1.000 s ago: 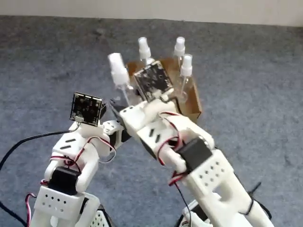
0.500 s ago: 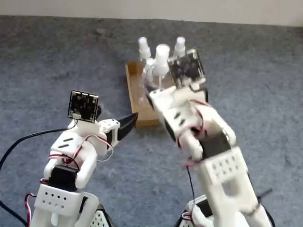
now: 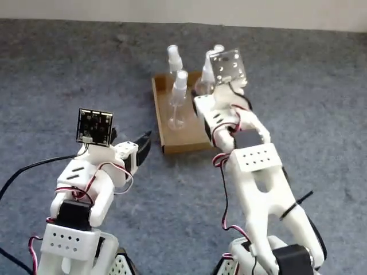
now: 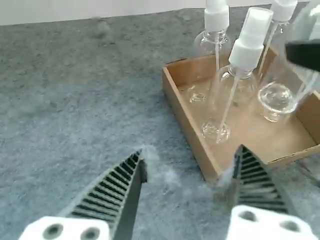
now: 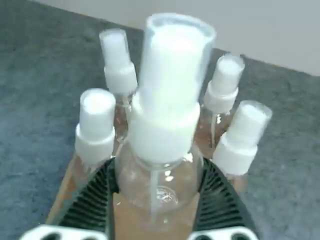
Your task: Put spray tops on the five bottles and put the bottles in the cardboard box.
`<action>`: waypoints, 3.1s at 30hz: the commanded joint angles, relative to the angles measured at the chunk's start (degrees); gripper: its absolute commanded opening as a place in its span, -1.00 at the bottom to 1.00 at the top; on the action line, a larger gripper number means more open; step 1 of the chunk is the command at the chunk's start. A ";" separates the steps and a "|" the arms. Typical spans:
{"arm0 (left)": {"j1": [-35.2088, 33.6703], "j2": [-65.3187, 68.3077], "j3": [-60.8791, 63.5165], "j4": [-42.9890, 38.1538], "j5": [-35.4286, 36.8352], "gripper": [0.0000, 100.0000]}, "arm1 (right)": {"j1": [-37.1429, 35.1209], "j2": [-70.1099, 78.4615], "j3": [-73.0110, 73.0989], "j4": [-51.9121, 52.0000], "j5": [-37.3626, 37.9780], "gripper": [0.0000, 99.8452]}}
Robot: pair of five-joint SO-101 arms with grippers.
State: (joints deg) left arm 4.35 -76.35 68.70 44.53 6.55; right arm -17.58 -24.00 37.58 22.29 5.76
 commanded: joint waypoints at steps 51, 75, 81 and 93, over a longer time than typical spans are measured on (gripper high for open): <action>-0.57 -0.40 -0.66 0.00 0.44 -0.56 | -1.36 9.45 11.12 -12.62 0.35 -0.75; -0.57 -0.40 -0.66 0.00 0.44 -0.56 | -3.74 4.35 6.46 -3.38 0.26 -0.62; -0.57 -0.40 -0.66 0.00 0.44 -0.56 | -3.82 2.51 4.00 -2.42 0.18 -0.62; -0.57 -0.40 -0.66 0.00 0.44 -0.56 | -3.65 2.07 4.18 -2.33 -1.85 -0.41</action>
State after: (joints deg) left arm 4.26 -76.35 68.70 44.53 6.55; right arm -21.10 -18.64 44.88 19.74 4.26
